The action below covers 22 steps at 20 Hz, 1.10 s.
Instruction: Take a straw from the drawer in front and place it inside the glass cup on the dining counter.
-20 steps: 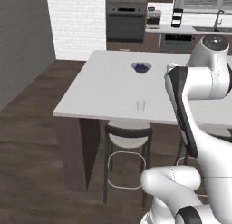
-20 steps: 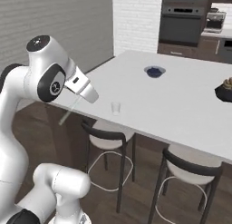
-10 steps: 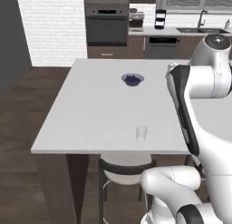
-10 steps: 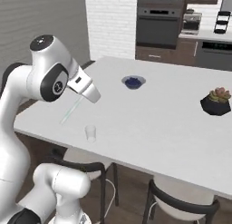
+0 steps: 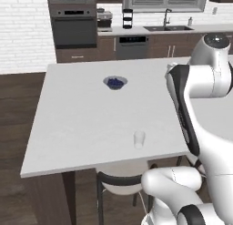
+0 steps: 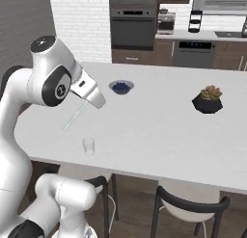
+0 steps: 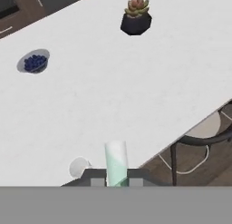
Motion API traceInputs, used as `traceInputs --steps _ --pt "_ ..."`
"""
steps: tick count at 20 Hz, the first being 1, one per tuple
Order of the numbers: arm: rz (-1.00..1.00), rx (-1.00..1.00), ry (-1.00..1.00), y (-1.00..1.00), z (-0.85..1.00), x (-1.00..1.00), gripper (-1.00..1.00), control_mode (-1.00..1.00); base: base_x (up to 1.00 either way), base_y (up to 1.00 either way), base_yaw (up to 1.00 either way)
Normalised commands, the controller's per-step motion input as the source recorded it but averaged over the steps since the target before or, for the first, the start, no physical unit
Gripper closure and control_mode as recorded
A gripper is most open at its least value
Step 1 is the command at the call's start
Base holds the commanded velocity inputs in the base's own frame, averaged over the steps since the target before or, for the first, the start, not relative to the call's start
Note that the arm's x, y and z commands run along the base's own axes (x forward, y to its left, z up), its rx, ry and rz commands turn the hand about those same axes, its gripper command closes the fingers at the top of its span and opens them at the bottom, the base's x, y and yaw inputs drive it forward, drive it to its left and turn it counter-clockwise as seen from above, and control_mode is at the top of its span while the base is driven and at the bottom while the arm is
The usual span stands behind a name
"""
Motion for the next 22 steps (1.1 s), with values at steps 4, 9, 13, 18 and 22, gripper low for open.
traceInputs --steps 4,9,13,18,22 --pt "0.0 0.0 0.0 0.0 0.0 0.0 1.0 1.0 0.9 0.38 -0.24" --pt "0.07 0.01 -0.07 0.07 0.0 0.49 1.0 -1.0 0.0 0.0 0.0" --pt "0.54 0.1 -0.33 -0.05 0.0 0.24 1.0 -1.0 0.0 0.0 0.0" --pt "0.69 0.1 -0.32 -0.03 0.0 0.15 1.0 -1.0 0.0 0.0 0.0" --pt "0.61 0.08 -0.25 0.0 0.0 0.15 1.0 -1.0 0.0 0.0 0.0"
